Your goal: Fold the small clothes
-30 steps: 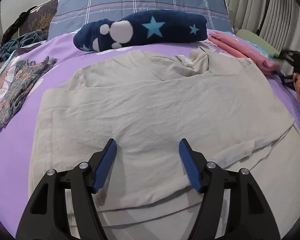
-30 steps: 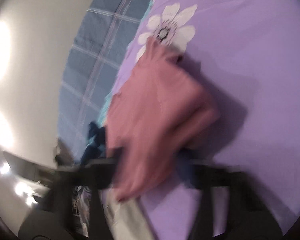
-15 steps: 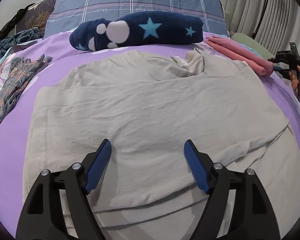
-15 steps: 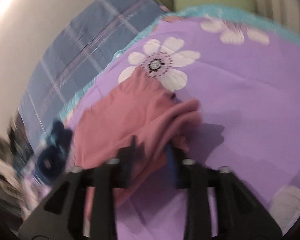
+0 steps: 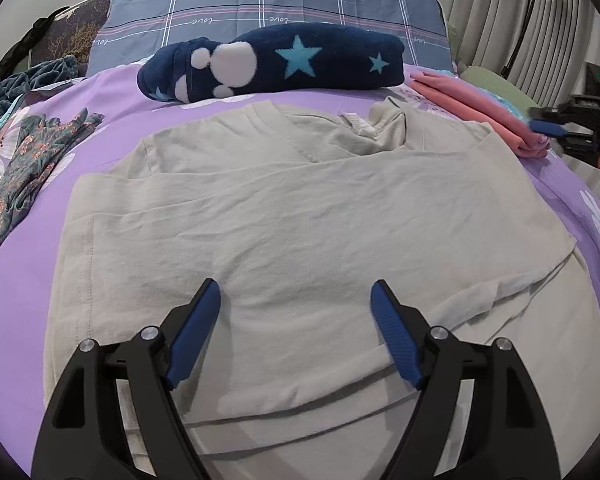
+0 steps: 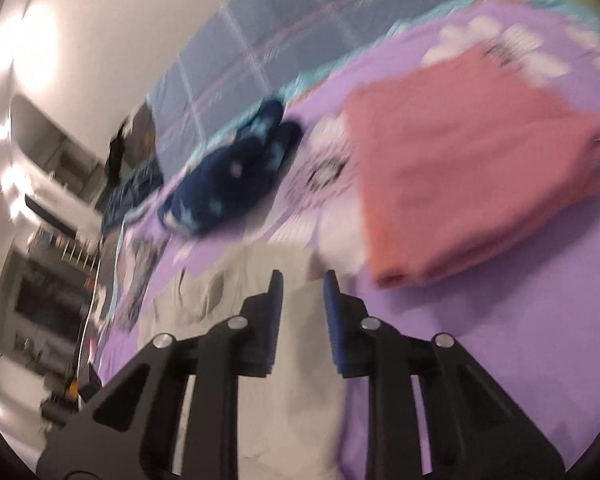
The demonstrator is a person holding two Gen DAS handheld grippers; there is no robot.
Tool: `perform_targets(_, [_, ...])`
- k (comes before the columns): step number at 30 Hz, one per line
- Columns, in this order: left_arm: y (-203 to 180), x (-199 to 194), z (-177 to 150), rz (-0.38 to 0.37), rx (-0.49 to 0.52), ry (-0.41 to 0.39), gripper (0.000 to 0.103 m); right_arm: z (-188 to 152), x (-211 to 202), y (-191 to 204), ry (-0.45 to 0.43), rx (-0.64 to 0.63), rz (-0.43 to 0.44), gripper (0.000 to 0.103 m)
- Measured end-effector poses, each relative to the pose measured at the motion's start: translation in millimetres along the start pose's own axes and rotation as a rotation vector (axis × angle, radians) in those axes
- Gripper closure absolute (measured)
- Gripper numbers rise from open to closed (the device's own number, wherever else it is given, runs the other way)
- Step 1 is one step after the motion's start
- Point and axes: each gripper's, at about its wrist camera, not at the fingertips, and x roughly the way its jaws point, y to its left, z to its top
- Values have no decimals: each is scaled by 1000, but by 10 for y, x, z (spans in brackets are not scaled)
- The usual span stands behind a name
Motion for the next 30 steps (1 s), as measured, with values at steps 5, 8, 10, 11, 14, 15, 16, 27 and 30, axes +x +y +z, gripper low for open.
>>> perform_targets(5, [9,-6,-8,-9,-6,-4,24,123,522,-41,144,31,-161,79])
perform_targets(8, [15,-6,-8,-23,-9,-5,22,182,695,-106,207,45,-206,72])
perform_targets(10, [17,-5,-9,-30,-10,-6,21,208,752,-135,234,51,-162,53])
perform_targets(11, [17,-6,-8,-32,-11,-7,21,211,764,-126,249,43,-139,47])
perform_targets(14, [21,-8,-9,-35,-13,-8,20,190,800,-59,259,4,-173,61])
perform_targets(15, [23,-8,-9,-35,-13,-8,20,187,803,34,255,-24,-202,97])
perform_targets(16, [23,-8,-10,-35,-12,-8,20,166,806,85,261,-44,-196,100])
perform_targets(27, [23,-9,-13,-33,-11,-10,20,235,50,184,-83,-174,-601,103])
perform_targets(30, [22,-6,-13,-31,-9,-9,20,136,49,156,-49,-160,-466,103])
